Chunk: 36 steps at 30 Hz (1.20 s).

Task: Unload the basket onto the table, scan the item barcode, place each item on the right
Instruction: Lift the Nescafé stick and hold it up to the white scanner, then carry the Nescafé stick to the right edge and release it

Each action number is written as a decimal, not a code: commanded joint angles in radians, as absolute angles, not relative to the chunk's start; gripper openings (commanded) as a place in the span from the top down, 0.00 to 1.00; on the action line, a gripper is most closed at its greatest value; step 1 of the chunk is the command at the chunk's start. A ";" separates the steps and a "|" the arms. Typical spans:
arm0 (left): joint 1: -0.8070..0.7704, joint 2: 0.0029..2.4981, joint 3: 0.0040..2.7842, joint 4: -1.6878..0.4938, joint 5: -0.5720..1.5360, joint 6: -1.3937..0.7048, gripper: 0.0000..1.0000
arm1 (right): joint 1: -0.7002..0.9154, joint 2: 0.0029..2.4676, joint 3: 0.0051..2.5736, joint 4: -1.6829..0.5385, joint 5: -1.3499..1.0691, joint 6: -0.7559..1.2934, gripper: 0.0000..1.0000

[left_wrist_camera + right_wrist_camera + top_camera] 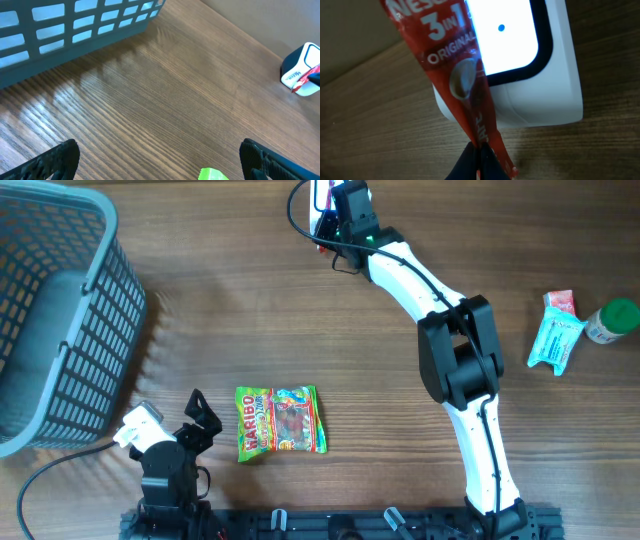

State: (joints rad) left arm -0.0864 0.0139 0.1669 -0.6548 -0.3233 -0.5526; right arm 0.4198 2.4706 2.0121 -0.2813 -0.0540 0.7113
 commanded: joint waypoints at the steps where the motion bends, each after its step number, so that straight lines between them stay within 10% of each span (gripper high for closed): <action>1: -0.083 0.005 0.167 -0.657 -0.322 -0.558 0.00 | 0.428 2.496 2.064 -0.319 -0.022 0.738 0.95; 21: -0.083 0.005 0.167 -0.657 -0.322 -0.558 0.00 | 0.348 2.321 2.194 -1.006 0.276 0.717 0.96; 36: -0.083 0.005 0.167 -0.657 -0.322 -0.558 0.00 | -0.026 2.326 2.122 -1.198 0.459 0.784 0.96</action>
State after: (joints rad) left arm -0.0864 0.0139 0.1669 -0.6548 -0.3233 -0.5526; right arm 0.0509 2.3451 2.1677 -1.2125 0.4026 0.7643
